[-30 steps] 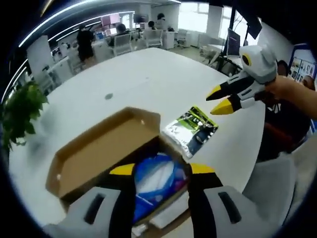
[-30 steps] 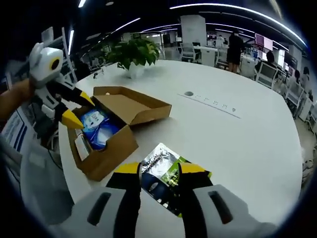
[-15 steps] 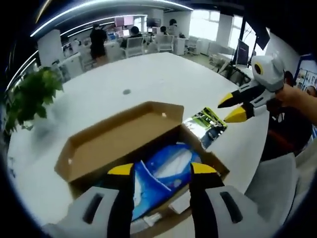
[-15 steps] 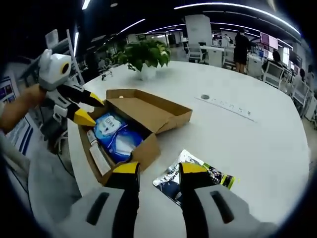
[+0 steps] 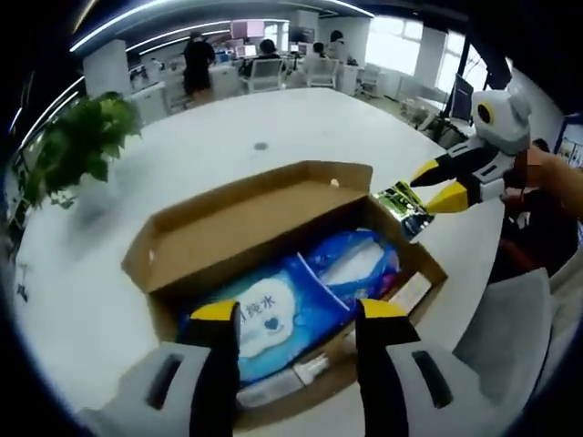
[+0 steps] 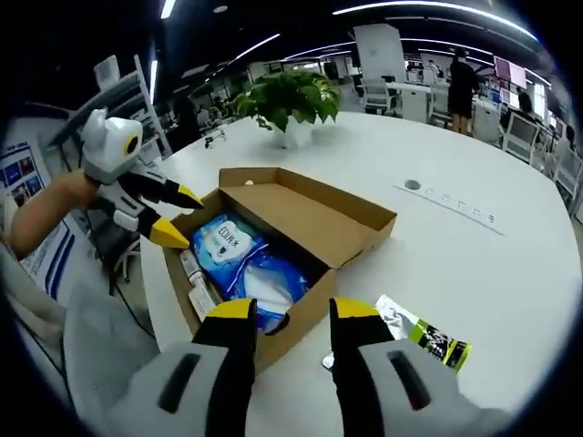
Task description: Operate the shoe box by opening the lid, removing the specified soft item, and placing it in the target area until the item is outside and the box remains undamaged.
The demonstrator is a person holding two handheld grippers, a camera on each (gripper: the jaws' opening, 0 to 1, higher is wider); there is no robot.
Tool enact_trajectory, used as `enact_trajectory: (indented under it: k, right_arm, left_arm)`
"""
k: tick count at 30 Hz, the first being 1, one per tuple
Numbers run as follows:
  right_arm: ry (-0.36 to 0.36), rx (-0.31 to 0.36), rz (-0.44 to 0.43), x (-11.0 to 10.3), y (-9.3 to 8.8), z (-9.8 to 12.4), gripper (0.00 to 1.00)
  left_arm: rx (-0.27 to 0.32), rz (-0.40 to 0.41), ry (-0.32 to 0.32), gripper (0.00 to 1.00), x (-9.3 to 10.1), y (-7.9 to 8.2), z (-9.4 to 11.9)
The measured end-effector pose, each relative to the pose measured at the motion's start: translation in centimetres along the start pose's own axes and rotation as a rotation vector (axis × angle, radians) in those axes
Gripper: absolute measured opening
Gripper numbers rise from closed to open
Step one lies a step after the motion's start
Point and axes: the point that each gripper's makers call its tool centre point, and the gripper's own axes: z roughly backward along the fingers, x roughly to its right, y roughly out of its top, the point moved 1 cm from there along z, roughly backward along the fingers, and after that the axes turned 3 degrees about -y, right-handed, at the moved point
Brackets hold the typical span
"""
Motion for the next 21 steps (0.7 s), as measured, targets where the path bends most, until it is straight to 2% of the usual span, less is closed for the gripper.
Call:
enact_trajectory:
  k: [9, 17, 21]
  right_arm:
    - [0.055, -0.01, 0.016, -2.6, 0.5, -2.6, 0.29]
    - [0.089, -0.025, 0.031, -4.1, 1.1, -4.8, 0.29]
    - [0.08, -0.027, 0.045, -4.4, 1.3, -6.0, 0.3]
  left_arm:
    - [-0.014, 0.024, 0.011, 0.53, -1.6, -1.6, 1.0]
    - [-0.01, 0.045, 0.019, 0.54, -2.9, -2.5, 1.7]
    - [0.007, 0.053, 0.016, 0.55, -3.4, -2.7, 2.0]
